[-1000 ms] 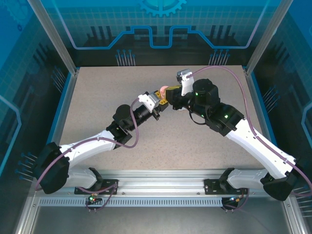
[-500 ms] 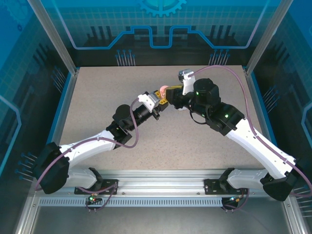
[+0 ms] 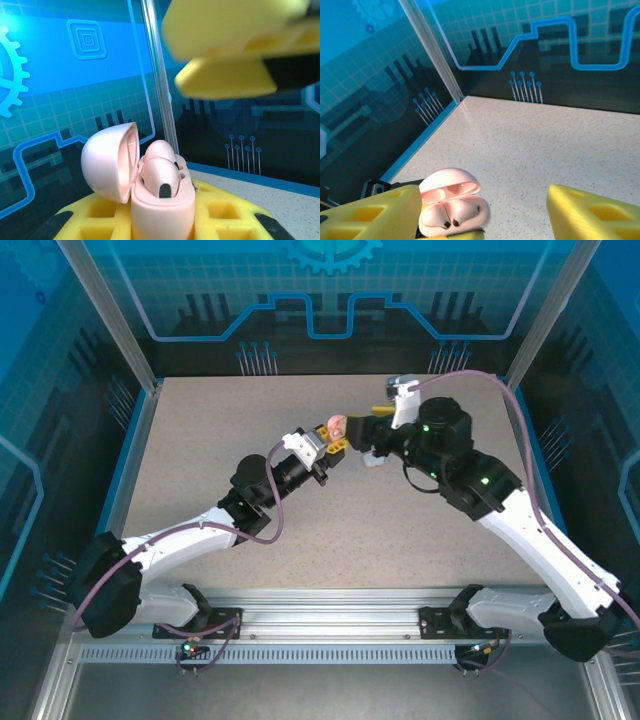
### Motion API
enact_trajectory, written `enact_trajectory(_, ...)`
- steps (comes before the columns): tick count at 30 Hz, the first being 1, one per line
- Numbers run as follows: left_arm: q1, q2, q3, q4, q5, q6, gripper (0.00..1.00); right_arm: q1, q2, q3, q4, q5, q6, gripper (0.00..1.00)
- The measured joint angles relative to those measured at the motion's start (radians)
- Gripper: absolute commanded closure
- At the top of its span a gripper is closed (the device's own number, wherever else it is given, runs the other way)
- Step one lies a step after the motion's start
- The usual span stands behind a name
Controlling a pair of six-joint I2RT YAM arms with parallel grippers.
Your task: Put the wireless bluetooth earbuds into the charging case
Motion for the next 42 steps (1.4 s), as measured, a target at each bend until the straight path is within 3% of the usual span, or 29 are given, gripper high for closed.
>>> enact_trajectory(8,0.000,-0.026,-0.027,0.002,0.008,-0.001,1.00,-0.141,-0.056,0.052,-0.080,-0.032,0.011,0.30)
enact_trajectory(15,0.000,-0.057,-0.072,-0.029,0.101,-0.027,1.00,-0.198,0.122,0.163,-0.237,-0.092,-0.002,0.29)
enact_trajectory(27,0.000,-0.053,-0.072,-0.080,0.252,-0.103,1.00,-0.204,0.385,0.381,-0.389,-0.211,-0.054,0.30)
enact_trajectory(42,-0.008,-0.008,-0.061,-0.099,0.259,-0.110,1.00,-0.108,0.397,0.296,-0.422,-0.224,-0.071,0.34)
